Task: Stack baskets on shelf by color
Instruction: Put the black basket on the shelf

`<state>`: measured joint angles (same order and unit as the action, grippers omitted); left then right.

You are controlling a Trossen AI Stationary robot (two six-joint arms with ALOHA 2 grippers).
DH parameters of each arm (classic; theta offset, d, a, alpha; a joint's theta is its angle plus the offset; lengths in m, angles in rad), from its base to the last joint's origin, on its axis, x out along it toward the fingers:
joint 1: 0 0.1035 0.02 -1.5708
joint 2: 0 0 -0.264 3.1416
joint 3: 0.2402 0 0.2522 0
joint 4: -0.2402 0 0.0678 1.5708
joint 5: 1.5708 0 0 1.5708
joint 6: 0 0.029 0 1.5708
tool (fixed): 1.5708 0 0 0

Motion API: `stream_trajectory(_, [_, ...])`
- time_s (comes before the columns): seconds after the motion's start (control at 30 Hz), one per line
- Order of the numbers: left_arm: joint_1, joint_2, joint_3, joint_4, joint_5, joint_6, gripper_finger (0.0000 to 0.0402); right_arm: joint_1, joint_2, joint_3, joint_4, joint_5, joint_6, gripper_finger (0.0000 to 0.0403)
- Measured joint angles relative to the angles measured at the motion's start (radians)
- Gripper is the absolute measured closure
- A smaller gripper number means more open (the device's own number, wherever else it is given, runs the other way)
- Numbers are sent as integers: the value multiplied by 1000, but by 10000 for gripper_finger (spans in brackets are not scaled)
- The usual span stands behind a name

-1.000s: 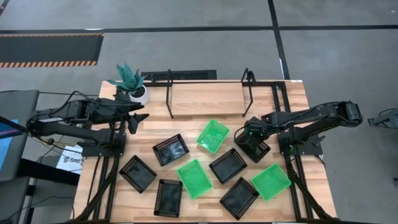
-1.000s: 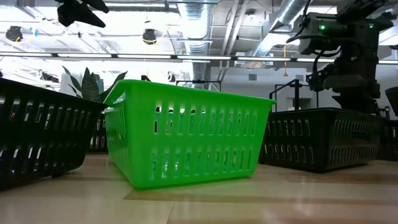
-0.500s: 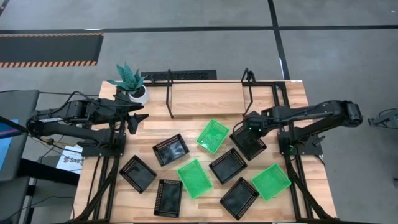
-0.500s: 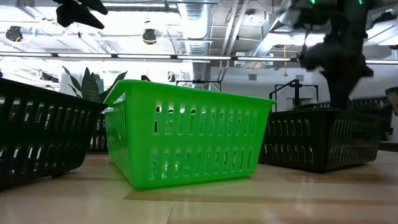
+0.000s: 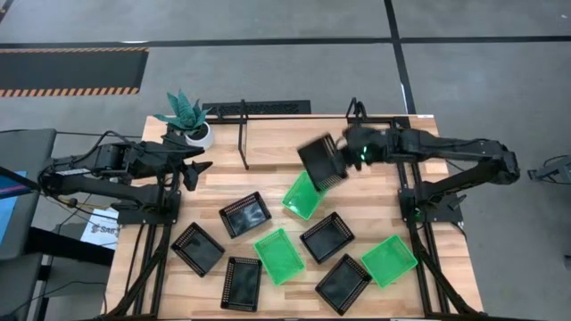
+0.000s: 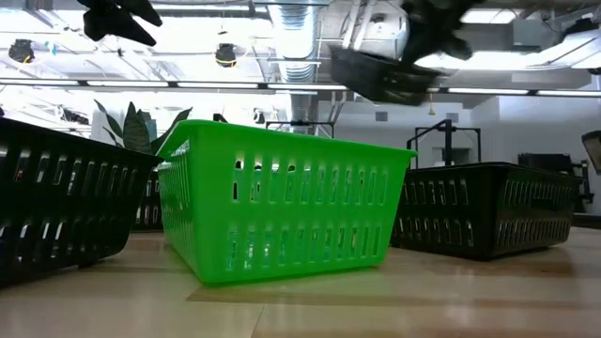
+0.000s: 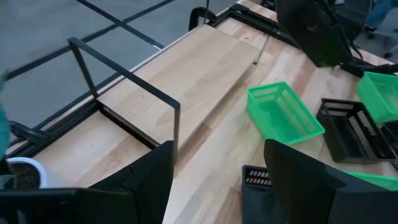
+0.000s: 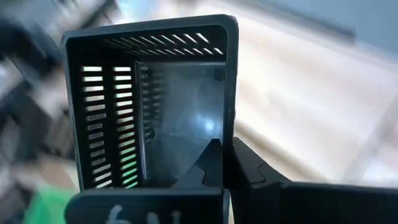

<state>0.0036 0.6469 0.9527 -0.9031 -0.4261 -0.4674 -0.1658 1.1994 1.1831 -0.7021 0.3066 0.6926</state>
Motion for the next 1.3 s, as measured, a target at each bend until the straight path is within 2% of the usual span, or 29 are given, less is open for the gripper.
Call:
stream_trajectory(0.1, [0,0,0,0,-9,0,166,-72,30,2,147,17,-57,385])
stream_trajectory(0.2, [0,0,0,-1,-7,0,166,-147,72,1,208,16,-74,382])
stream_trajectory(0.47, [0,0,0,-7,-7,1,166,-309,248,0,186,4,-65,378])
stream_trajectory(0.57, [0,0,0,-7,-7,8,166,-345,308,0,231,-83,-31,374])
stream_trajectory(0.7, [0,0,0,-7,-12,10,166,-360,383,0,336,-176,21,376])
stream_trajectory(0.87, [0,0,0,-7,-44,11,166,-346,464,0,393,-179,99,381])
stream_trajectory(1.07, [0,0,0,-7,-46,11,166,-354,512,2,403,-178,177,367])
stream_trajectory(1.3, [0,0,0,-7,-46,11,166,-353,517,5,415,-168,167,338])
